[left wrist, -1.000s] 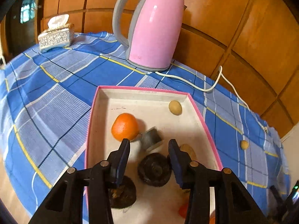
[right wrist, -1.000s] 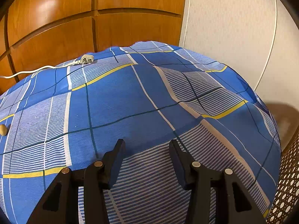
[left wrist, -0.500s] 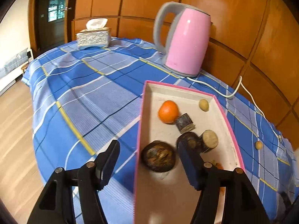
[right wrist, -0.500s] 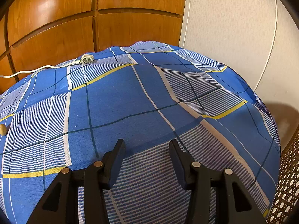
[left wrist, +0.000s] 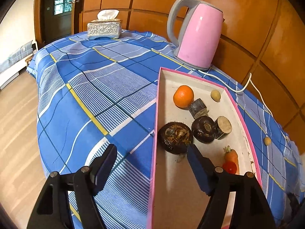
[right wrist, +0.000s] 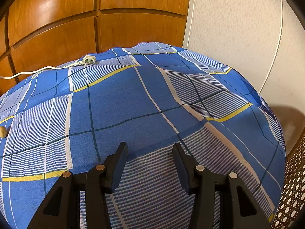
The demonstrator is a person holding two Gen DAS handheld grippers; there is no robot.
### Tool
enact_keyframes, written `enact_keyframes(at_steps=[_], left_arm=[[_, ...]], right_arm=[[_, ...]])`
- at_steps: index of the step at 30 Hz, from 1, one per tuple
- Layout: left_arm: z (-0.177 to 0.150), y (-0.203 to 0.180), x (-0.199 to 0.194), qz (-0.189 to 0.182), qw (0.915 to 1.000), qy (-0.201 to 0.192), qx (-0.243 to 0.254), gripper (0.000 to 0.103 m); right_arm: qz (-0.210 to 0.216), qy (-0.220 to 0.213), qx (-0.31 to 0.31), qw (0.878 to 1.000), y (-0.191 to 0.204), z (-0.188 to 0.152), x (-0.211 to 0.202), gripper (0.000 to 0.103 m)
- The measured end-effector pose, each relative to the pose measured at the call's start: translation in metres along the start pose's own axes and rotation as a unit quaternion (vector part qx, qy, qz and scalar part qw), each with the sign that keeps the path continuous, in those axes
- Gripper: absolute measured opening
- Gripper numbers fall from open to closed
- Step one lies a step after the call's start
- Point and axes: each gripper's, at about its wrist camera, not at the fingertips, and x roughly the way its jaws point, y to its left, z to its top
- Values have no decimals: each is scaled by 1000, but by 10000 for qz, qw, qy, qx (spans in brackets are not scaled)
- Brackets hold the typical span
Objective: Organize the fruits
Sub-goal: 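Lift the open left gripper away from the tray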
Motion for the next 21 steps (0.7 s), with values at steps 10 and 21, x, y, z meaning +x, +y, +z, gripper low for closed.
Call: enact_keyframes(at_steps=[10, 21], left_arm=[[-7, 4, 6, -63, 9999, 103, -9, 79], [-12, 4, 13, -100, 9997, 239, -14, 79]], right_arm=[[-60, -2, -65, 10000, 2, 0, 0, 49], [-85, 1, -94, 9999, 3, 0, -1, 49]])
